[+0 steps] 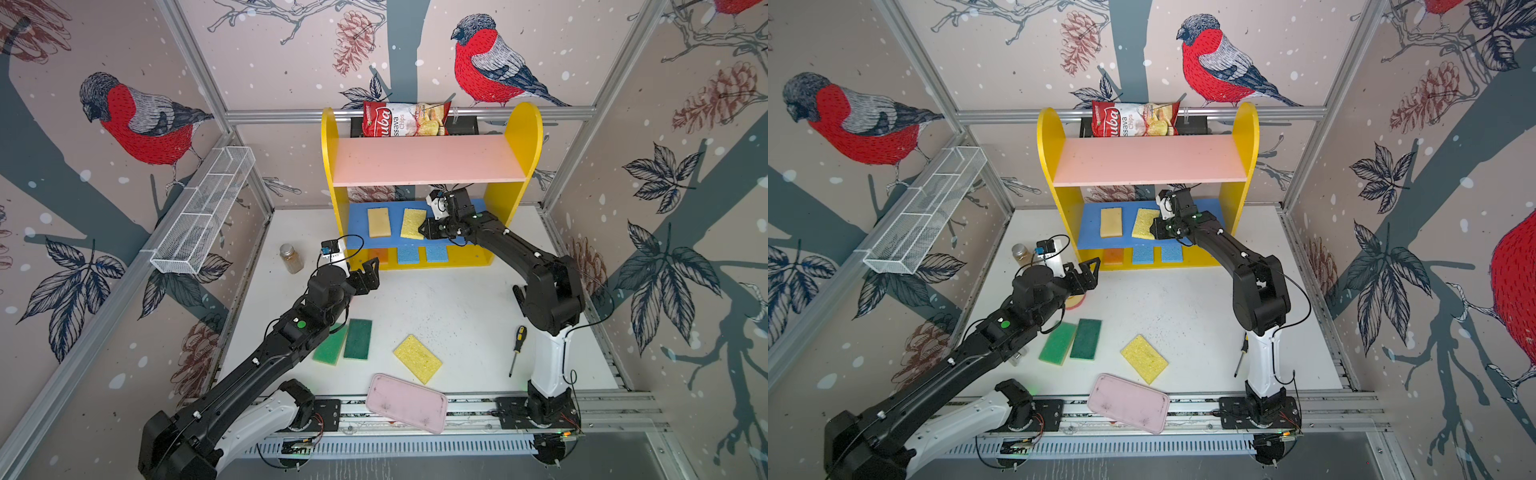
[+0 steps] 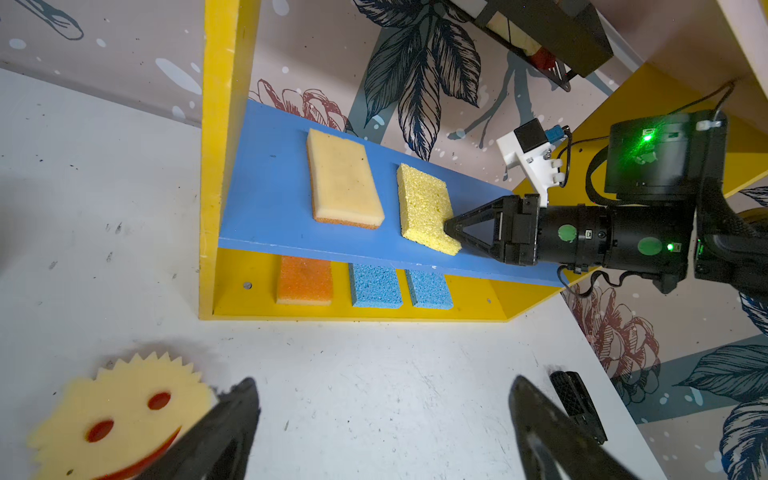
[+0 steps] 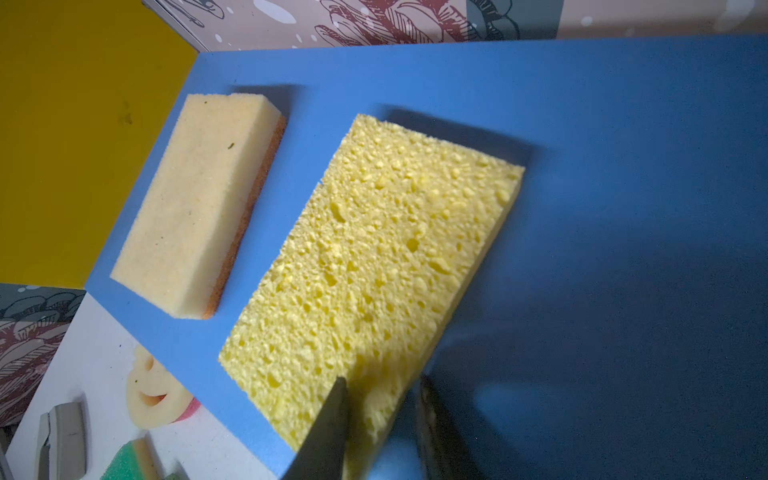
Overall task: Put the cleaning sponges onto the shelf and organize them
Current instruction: 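Push the bright yellow sponge farther back on the blue shelf with the right gripper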
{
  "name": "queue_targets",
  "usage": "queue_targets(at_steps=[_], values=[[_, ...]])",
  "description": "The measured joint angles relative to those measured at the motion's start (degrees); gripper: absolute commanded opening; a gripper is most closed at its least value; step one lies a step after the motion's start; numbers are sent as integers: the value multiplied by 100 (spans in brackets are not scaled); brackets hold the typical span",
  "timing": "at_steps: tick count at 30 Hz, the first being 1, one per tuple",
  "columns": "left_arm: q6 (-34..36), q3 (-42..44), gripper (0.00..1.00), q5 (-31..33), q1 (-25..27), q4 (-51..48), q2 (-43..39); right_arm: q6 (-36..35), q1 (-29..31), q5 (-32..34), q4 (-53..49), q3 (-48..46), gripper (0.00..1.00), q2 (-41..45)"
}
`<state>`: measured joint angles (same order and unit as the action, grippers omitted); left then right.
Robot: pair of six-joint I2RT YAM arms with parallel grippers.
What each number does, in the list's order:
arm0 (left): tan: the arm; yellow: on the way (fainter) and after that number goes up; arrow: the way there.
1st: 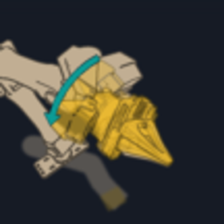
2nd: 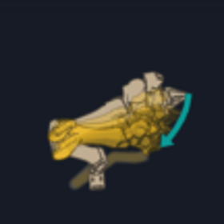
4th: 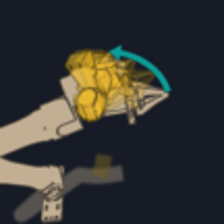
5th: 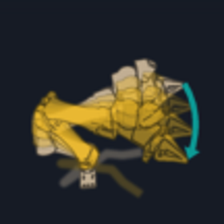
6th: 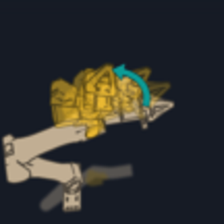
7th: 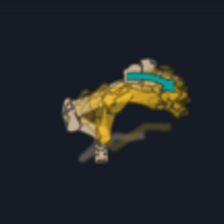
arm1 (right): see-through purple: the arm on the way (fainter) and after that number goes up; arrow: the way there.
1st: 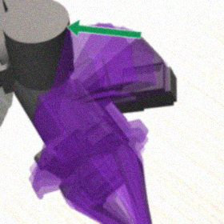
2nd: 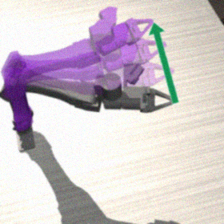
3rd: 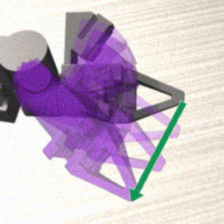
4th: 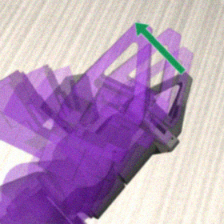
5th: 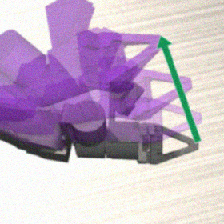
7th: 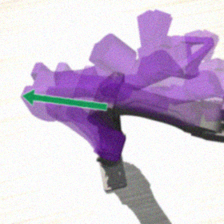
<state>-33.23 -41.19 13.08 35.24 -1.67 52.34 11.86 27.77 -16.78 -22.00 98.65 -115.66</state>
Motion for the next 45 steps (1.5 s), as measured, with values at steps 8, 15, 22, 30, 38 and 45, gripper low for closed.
queue_targets(at_steps=[8, 15, 22, 30, 38, 45], values=[[-42, -2, 93, 0, -4, 11, 26, 4, -109, 7, 101, -162, 47, 120], [-87, -2, 93, -2, -4, 11, 24, 9, -157, 7, 173, -267, 56, 199], [-125, -7, 93, -2, -4, 11, -7, 46, -181, 7, 221, -409, 63, 321], [-127, -15, 93, -83, -4, 11, -26, 160, -227, -13, 295, -533, 63, 404], [-125, -7, 93, -63, -9, 9, -63, 201, -282, -17, 297, -398, 65, 302], [-74, -9, 93, 37, -13, 9, -31, 210, -289, -39, 310, -125, 68, 74]])
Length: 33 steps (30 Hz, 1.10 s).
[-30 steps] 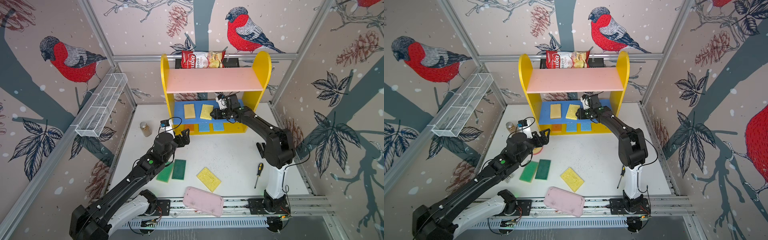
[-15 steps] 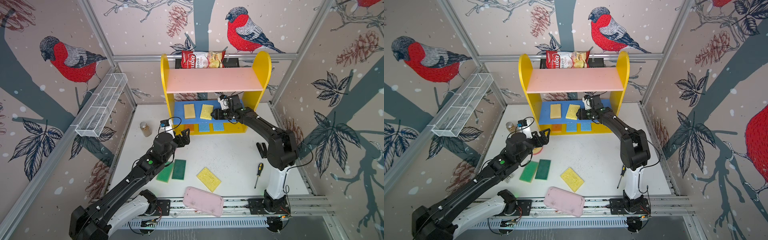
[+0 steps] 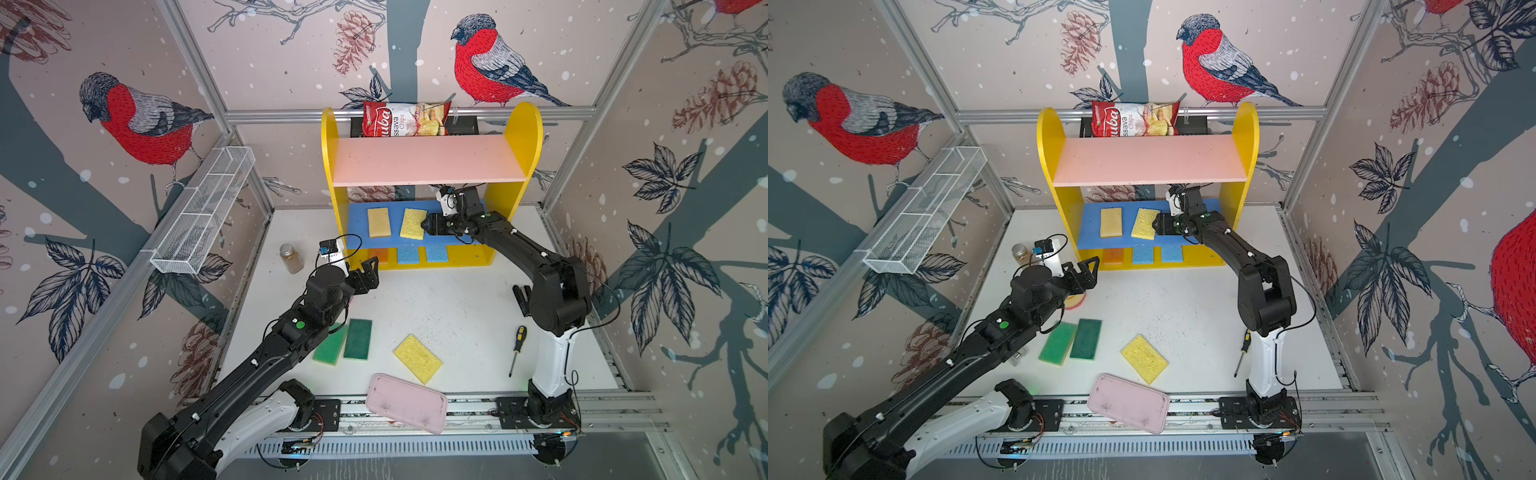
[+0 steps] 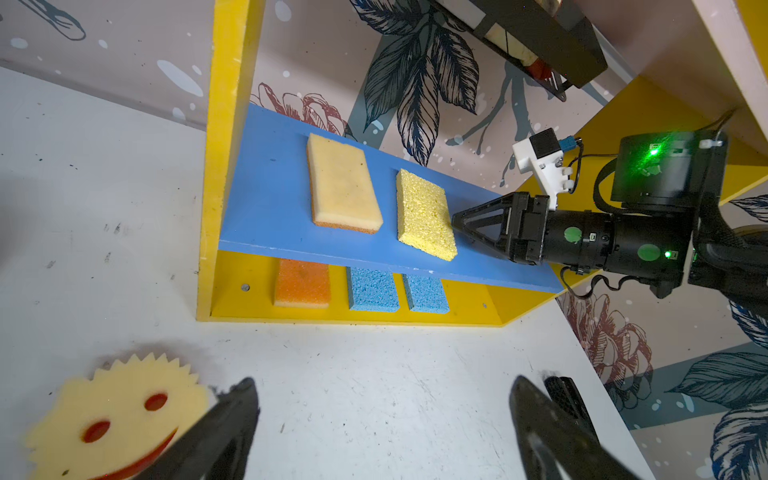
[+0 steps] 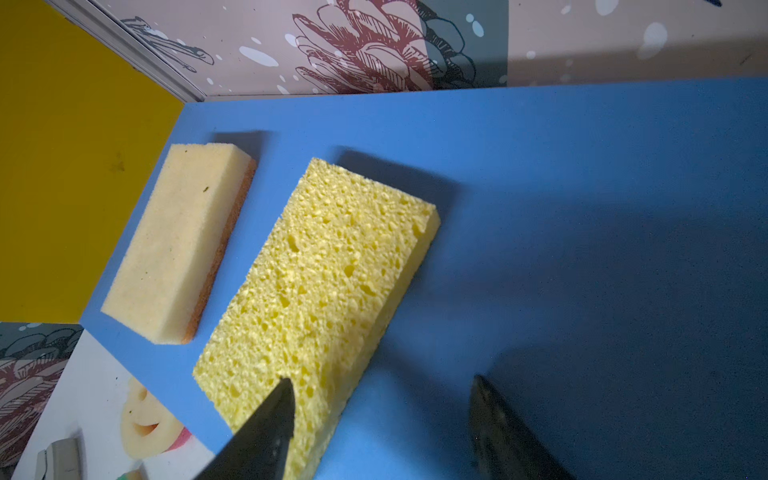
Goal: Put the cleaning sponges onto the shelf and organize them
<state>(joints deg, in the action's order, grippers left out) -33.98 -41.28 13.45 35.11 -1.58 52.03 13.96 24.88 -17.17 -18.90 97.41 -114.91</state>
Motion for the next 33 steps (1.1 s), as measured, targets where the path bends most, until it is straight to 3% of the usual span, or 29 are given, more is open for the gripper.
queue_targets(at_steps=[9, 18, 27, 33], values=[[140, 0, 93, 72, -7, 4, 55, 127, 11, -20, 236, 455, 63, -442], [243, -17, 94, 157, -15, 4, 103, 120, 157, -42, 254, 1084, 34, -973], [273, -76, 93, 164, -35, 7, 192, 90, 175, -221, 258, 1198, 30, -1088], [286, -87, 94, 162, -39, 9, 240, 79, 184, -306, 240, 1274, 37, -1134]])
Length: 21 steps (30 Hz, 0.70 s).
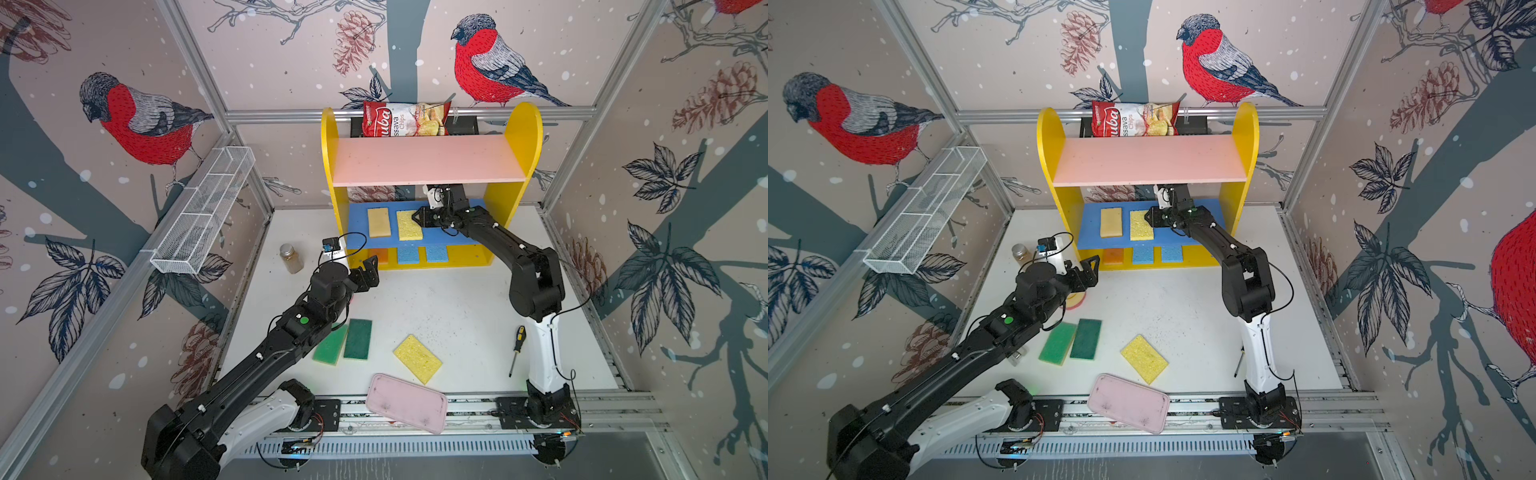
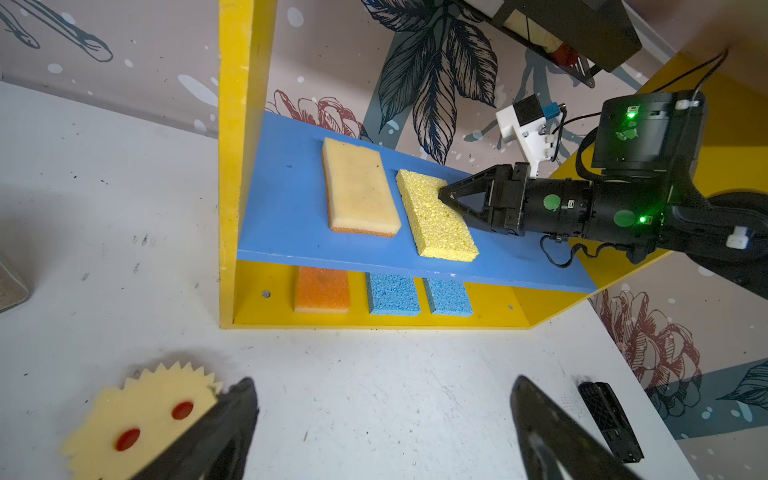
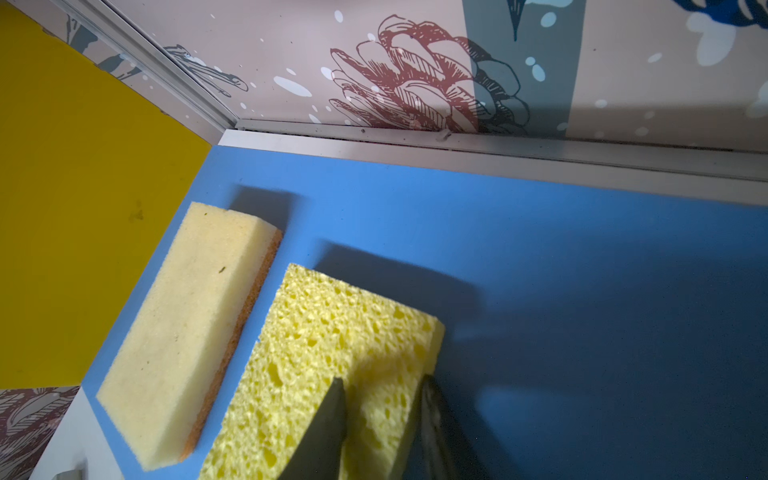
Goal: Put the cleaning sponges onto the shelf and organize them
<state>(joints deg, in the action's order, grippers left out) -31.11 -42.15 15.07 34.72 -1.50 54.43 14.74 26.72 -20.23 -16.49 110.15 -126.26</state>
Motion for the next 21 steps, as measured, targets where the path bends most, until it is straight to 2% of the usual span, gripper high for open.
queue_targets(at_steps=[10, 21], values=[[0, -20, 94, -2, -4, -2, -42, 9, 15, -44, -136, -197, 54, 245], [-48, 26, 94, 0, -9, -7, -302, 48, 70, 98, -376, -732, 57, 863]])
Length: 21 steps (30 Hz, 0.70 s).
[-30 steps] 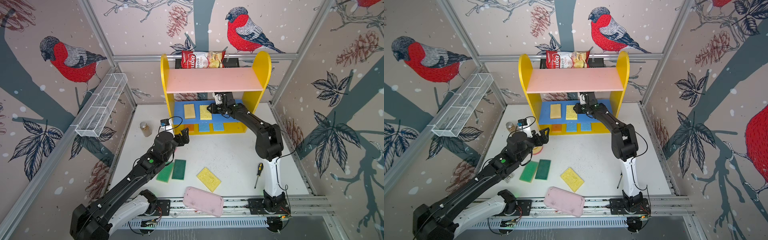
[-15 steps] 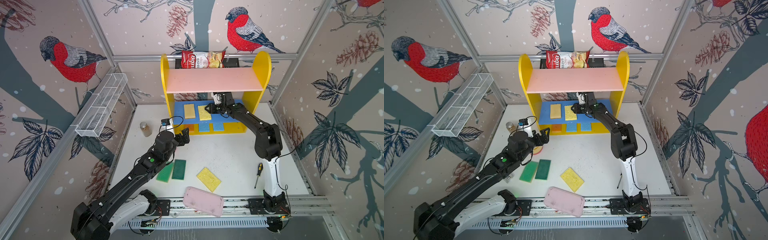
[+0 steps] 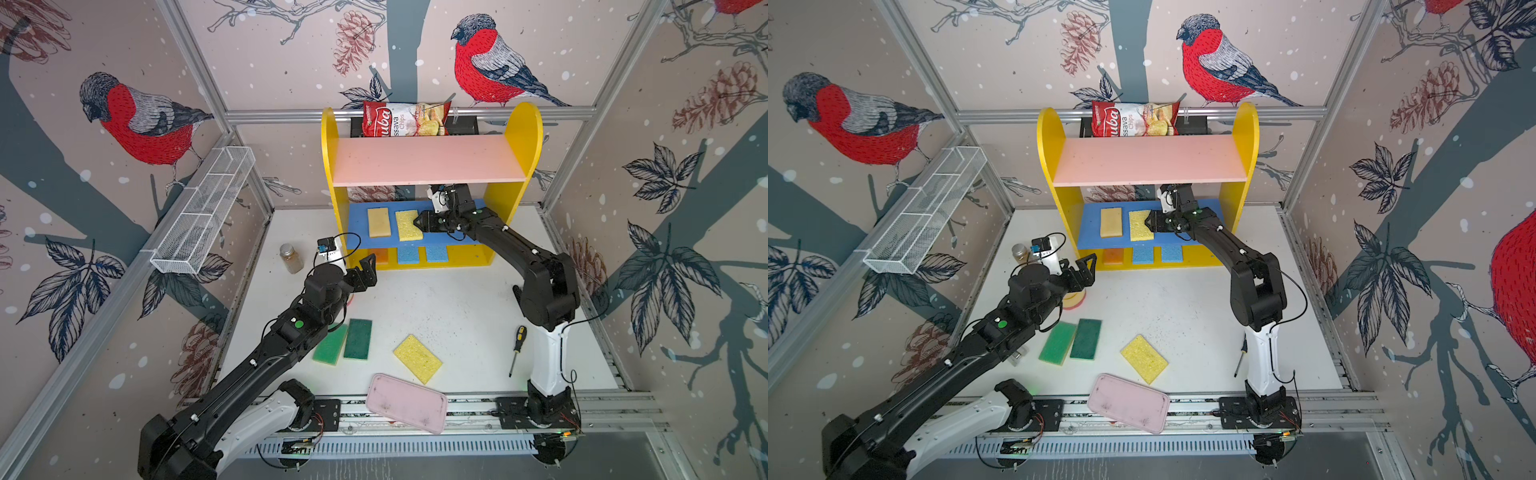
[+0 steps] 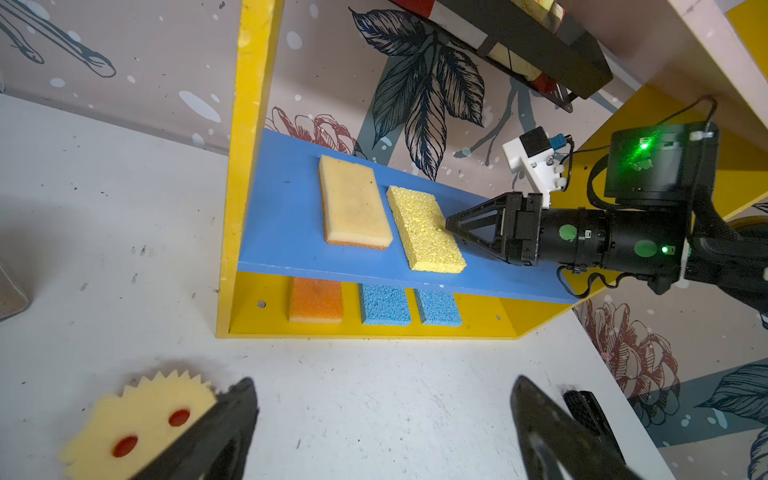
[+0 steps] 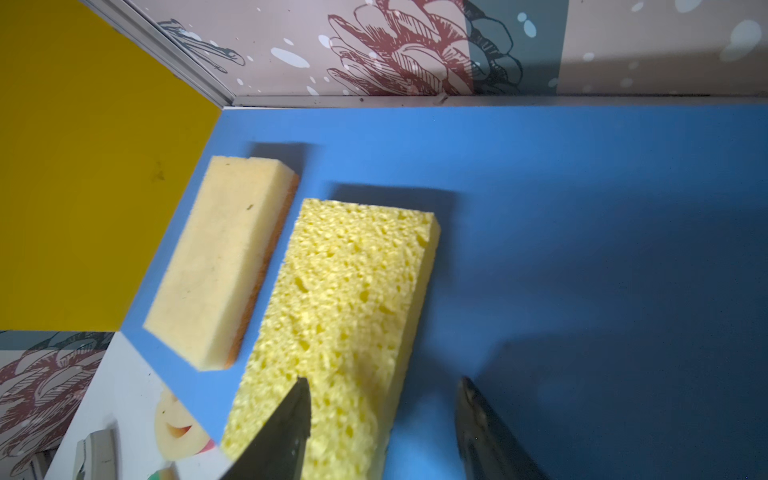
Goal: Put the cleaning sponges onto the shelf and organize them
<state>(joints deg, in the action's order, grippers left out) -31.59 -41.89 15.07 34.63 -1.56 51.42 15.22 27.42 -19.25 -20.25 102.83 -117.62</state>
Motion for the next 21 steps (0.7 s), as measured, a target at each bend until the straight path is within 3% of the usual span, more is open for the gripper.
queue_targets(at_steps=[21], values=[[59, 146, 95, 212, 0, -24, -238, 122, 651, 546, -142, 109, 59, -22]])
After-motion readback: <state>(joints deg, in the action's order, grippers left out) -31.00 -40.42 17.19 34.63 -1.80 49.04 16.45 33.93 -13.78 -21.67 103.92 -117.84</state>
